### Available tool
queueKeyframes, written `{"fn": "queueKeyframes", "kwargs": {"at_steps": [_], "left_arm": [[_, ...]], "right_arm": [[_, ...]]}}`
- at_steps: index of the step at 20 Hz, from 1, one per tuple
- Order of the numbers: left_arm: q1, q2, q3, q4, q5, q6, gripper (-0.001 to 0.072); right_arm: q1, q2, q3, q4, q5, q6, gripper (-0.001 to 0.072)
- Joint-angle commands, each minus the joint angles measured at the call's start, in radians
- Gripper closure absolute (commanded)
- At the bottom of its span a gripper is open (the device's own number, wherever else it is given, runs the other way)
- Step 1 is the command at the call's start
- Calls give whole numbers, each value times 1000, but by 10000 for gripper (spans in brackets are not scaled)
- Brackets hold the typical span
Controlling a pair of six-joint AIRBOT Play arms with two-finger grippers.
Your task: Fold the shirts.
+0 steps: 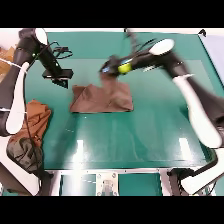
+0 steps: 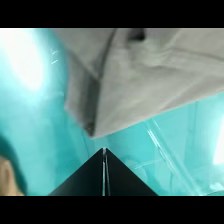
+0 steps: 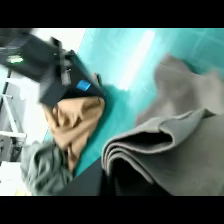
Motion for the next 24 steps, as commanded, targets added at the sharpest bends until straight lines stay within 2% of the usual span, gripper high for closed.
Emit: {"fn": "queueKeyframes", "kwargs": {"at_steps": [1,2,3,4,6,9,10,11,14,16,17,21,24], "left_arm": [[53,7,-2,18,-3,32,683],[60,7,-2,18,3,45,684],[67,7,-2,20,4,58,684],[70,7,-2,19,3,67,683],[70,7,-2,22,9,99,683],[70,7,-2,23,13,100,684],[70,7,-2,27,16,100,683],[70,7,-2,39,23,100,683],[70,7,-2,54,35,92,683],[70,7,-2,56,40,72,683],[70,7,-2,56,47,71,683],[70,7,-2,56,74,43,683],[70,7,-2,56,73,43,683]], "right_arm": [[246,-185,1,85,-372,21,429],[285,-230,1,122,-437,13,414],[299,-259,1,125,-455,14,294],[285,-264,1,111,-421,14,222],[188,-235,2,107,-272,14,223],[-43,-162,1,81,-44,14,235],[-123,-141,1,57,28,14,314],[-208,-124,0,16,101,19,338],[-402,-107,-30,-154,249,48,333],[-473,-107,-109,-184,248,39,221],[-483,-107,-158,-183,225,18,207],[-400,-124,-303,-169,63,-35,208],[-288,-168,-312,-119,15,-36,210]]}}
